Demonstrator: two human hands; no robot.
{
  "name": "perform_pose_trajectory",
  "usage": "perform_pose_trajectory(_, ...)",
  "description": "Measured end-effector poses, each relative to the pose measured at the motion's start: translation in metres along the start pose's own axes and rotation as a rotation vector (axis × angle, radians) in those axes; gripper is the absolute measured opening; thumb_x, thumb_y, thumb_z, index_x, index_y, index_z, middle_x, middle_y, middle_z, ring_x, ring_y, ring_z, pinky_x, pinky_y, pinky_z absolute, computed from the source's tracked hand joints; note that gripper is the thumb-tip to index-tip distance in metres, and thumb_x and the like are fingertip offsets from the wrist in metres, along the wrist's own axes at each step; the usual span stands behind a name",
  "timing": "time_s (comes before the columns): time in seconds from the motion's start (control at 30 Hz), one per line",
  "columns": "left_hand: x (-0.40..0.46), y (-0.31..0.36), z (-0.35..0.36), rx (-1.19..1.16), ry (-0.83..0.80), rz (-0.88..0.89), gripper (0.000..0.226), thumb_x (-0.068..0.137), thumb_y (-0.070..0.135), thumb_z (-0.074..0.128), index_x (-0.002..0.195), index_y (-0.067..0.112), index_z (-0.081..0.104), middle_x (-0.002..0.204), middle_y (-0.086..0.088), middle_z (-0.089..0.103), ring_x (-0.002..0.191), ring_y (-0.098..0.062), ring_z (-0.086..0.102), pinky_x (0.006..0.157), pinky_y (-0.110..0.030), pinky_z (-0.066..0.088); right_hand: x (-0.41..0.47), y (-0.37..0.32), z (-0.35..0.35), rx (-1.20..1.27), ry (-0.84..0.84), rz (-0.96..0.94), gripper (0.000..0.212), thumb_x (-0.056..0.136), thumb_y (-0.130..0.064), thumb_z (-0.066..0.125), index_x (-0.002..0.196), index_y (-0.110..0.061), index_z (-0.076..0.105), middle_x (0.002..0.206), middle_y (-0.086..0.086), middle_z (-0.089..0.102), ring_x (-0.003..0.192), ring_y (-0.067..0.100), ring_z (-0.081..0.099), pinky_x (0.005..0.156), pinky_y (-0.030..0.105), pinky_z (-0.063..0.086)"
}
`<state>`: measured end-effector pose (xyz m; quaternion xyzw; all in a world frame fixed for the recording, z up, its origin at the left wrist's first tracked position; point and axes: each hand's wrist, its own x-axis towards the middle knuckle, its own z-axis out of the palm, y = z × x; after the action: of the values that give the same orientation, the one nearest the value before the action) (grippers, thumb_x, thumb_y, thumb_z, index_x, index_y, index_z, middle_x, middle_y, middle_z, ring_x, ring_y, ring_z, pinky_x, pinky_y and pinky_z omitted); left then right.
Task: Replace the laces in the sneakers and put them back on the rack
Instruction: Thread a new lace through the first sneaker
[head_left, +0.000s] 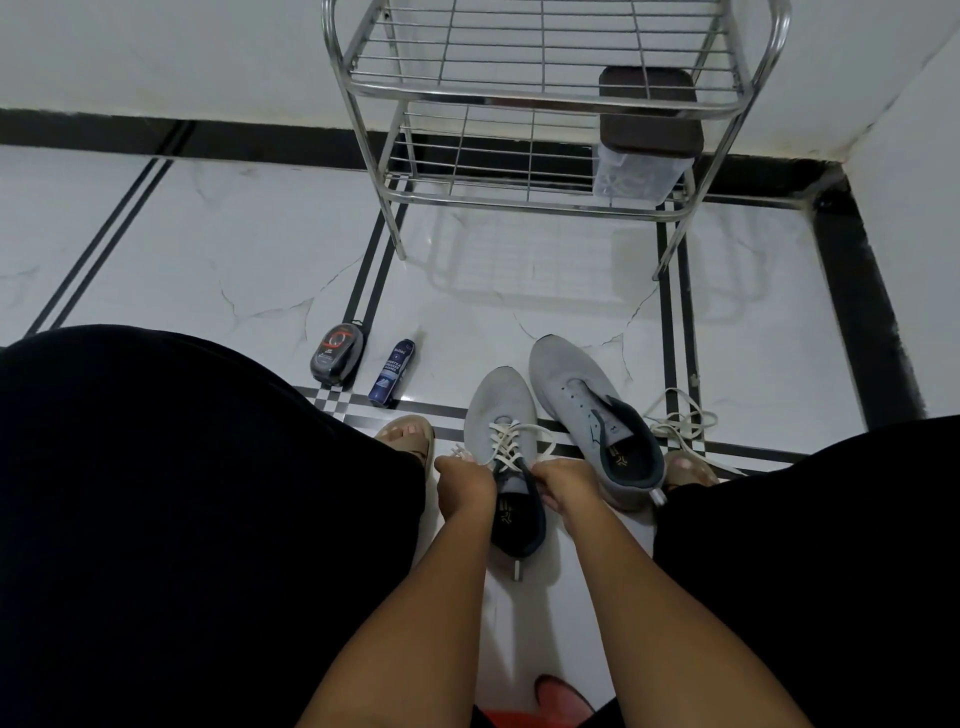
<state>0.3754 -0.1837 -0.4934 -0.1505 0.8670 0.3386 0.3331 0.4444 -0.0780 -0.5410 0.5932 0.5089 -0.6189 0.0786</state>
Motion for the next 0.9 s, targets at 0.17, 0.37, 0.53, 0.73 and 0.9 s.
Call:
perform_pose_trajectory(0.17,-0.005,0.007,0.001,-0.042,0.035,-0.028,0.033,0.099,0.012,0.043,0.126,-0.006,0.046,0.127,-0.022,0.057,0.117,-0.036,0.056,0.09,-0.035,0.045,0.01,0.01,0.005,-0.149,0.102,-0.097,0.023,0.073,-0.027,0.058,0.05,-0.027,0.059,0.071,0.002,0.056,0.073,0.024,0.054,0.081,0.047,0.054)
perform_pose_trajectory(0.37,-0.003,0.006,0.003,-0.087,0.025,-0.037,0.033,0.098,0.011,0.045,0.126,-0.005,0.047,0.125,-0.023,0.059,0.114,-0.037,0.058,0.089,-0.037,0.046,0.035,0.022,0.007,-0.175,0.12,-0.13,0.019,0.075,-0.034,0.052,0.059,-0.026,0.048,0.074,0.011,0.062,0.079,0.037,0.063,0.075,0.051,0.056)
perform_pose_trajectory(0.53,0.002,0.003,0.002,-0.067,0.031,-0.012,0.029,0.093,0.008,0.048,0.119,-0.001,0.057,0.116,-0.018,0.064,0.107,-0.032,0.061,0.088,-0.036,0.049,0.072,0.036,0.011,-0.226,0.065,-0.135,0.014,0.07,-0.039,0.048,0.066,-0.028,0.056,0.081,0.008,0.07,0.081,0.035,0.067,0.078,0.05,0.057)
perform_pose_trajectory(0.73,-0.002,0.034,-0.009,-0.054,0.221,0.152,0.011,0.095,0.019,0.051,0.098,0.012,0.059,0.114,-0.012,0.058,0.104,-0.033,0.058,0.076,-0.034,0.042,-0.009,-0.025,-0.002,-0.262,0.197,-0.177,0.012,0.087,-0.021,0.049,0.09,-0.013,0.056,0.083,0.01,0.054,0.078,0.026,0.051,0.067,0.03,0.041)
perform_pose_trajectory(0.9,-0.017,0.08,-0.032,-0.084,-0.004,0.55,0.01,0.097,0.023,0.049,0.09,0.016,0.054,0.096,-0.003,0.066,0.089,-0.021,0.06,0.069,-0.025,0.041,-0.054,-0.091,-0.016,-0.154,0.284,-0.411,0.021,0.093,-0.016,0.045,0.09,-0.009,0.064,0.089,0.007,0.062,0.086,0.027,0.057,0.072,0.032,0.043)
